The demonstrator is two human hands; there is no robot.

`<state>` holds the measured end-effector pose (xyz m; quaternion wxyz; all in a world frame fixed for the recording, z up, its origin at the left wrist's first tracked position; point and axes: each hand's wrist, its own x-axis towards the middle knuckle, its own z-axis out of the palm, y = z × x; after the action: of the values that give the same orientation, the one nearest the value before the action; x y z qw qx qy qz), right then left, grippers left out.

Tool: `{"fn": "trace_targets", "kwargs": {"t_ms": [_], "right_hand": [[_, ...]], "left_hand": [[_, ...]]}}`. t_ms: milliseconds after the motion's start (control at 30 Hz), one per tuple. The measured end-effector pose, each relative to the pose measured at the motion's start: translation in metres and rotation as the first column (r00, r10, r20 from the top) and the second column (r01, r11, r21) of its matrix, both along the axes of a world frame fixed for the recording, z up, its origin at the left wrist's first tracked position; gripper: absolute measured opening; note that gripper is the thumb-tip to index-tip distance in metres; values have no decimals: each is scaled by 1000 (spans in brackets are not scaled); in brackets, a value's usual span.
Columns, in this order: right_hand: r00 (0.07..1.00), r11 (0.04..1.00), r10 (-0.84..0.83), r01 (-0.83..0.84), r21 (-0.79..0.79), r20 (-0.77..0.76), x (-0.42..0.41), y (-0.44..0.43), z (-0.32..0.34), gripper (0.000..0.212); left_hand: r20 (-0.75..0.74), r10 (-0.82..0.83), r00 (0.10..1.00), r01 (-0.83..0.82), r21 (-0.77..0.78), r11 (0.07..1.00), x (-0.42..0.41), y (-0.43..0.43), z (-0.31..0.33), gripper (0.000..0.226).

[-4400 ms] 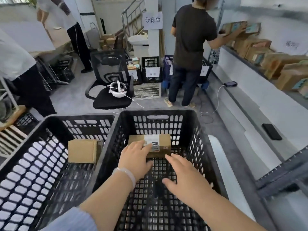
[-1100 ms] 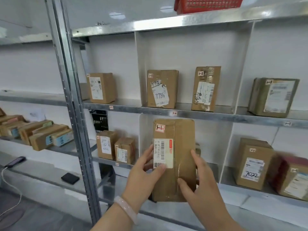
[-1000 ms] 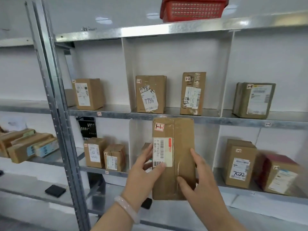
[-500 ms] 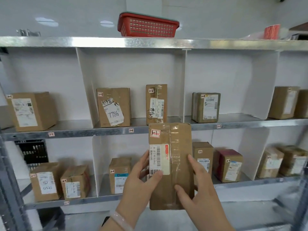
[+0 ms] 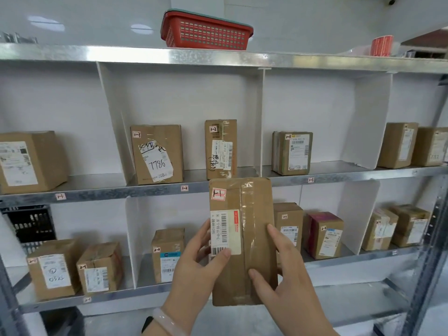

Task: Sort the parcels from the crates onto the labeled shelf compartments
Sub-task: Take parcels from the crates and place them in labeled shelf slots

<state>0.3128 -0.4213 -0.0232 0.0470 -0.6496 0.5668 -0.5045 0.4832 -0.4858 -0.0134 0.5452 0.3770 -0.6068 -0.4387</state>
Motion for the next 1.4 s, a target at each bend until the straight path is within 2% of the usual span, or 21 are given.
{"fn": "trace_targets", "kwargs": {"t_ms": [200, 400, 600, 767, 933, 1133, 1300, 1400], "right_hand": [[997, 997, 83, -83, 6, 3, 43, -22, -5, 93], [974, 972, 224, -226, 58, 42, 84, -63, -7, 91], [935, 936, 351, -351, 0, 41, 107, -127, 1, 88], [886, 885, 465, -464, 14, -2, 124, -177, 10, 94], [797, 797, 604, -604, -1, -7, 151, -213, 24, 94], [709, 708, 704, -705, -41, -36, 188, -244, 45, 91], [701, 706, 705, -708, 12, -106, 216, -268, 58, 89], [724, 736, 672, -677, 32, -156, 231, -278, 65, 85]], "left_hand": [[64, 69, 996, -68, -14, 998, 50, -8, -3, 62], [72, 211, 975, -212, 1, 977, 98, -30, -9, 63], [80, 343, 936, -340, -49, 939, 120, -73, -3, 59], [72, 482, 873, -477, -70, 876, 135, -108, -3, 55], [19, 562, 827, -561, -46, 827, 164, -121, 8, 58], [-60, 599, 799, -602, -65, 796, 208, -138, 32, 55], [-93, 596, 798, -603, -109, 790, 256, -171, 50, 57], [-86, 573, 815, -579, -150, 802, 287, -201, 68, 56]]}}
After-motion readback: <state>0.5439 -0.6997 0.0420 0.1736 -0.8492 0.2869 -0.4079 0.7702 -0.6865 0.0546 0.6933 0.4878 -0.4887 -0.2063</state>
